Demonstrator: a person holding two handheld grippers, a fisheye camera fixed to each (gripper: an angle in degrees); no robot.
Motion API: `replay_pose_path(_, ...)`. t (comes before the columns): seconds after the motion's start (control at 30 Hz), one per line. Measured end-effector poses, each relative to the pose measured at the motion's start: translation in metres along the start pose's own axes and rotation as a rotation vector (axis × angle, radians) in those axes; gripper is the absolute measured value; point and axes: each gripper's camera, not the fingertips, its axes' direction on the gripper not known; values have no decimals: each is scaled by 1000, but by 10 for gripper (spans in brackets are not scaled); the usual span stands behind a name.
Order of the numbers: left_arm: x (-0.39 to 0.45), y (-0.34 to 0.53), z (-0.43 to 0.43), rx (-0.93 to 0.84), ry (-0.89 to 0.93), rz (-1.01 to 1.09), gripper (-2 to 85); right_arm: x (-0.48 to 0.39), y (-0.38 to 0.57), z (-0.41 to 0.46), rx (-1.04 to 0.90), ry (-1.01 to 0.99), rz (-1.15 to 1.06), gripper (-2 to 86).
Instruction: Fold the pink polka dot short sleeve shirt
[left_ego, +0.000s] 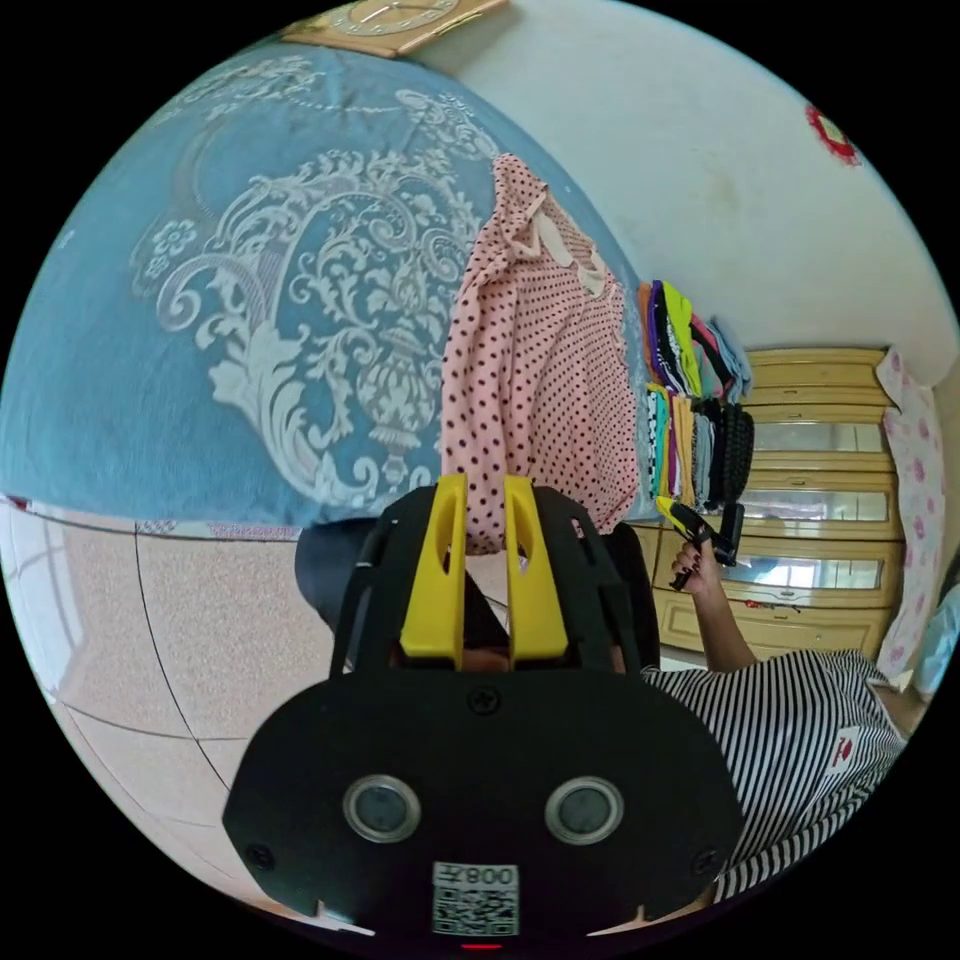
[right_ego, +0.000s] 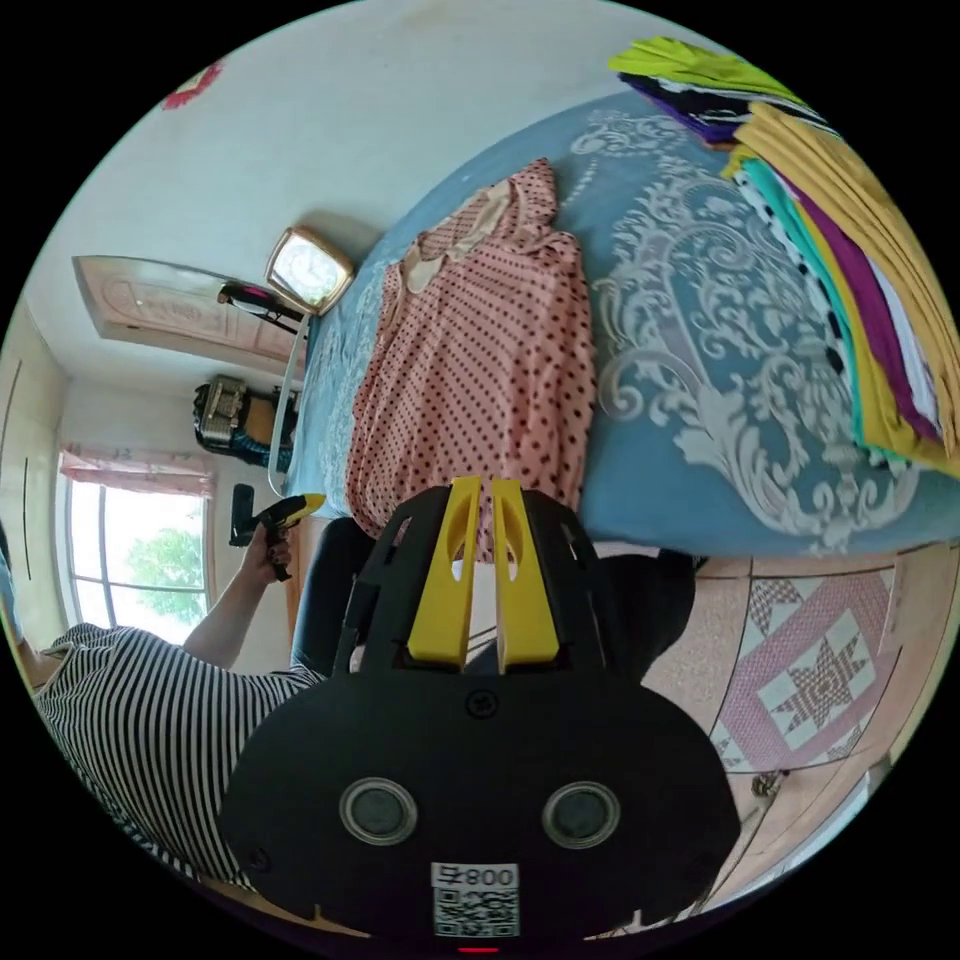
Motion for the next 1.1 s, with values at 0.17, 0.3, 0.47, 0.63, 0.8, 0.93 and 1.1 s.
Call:
replay_pose_path(0.17,7,22,19,-48,-33,-40,75,31,45,-11,-56,38,15,54)
replay_pose_path(0.3,16,32,34,-78,-50,-53,79,40,59,-8,-95,46,7,63)
replay_pose_path(0.47,26,40,52,-96,-62,-91,82,53,66,-11,-100,37,20,67)
replay_pose_path(0.63,40,40,71,-148,-99,-91,79,62,69,-9,-162,86,17,67)
replay_pose_path(0.8,57,38,82,-172,-143,-94,72,73,76,-17,-170,82,33,65)
replay_pose_path(0.93,76,42,84,-210,-142,-50,75,80,81,-27,-162,65,37,58)
replay_pose_path(1.1,83,52,81,-201,-117,-85,69,92,91,-35,-157,39,58,37)
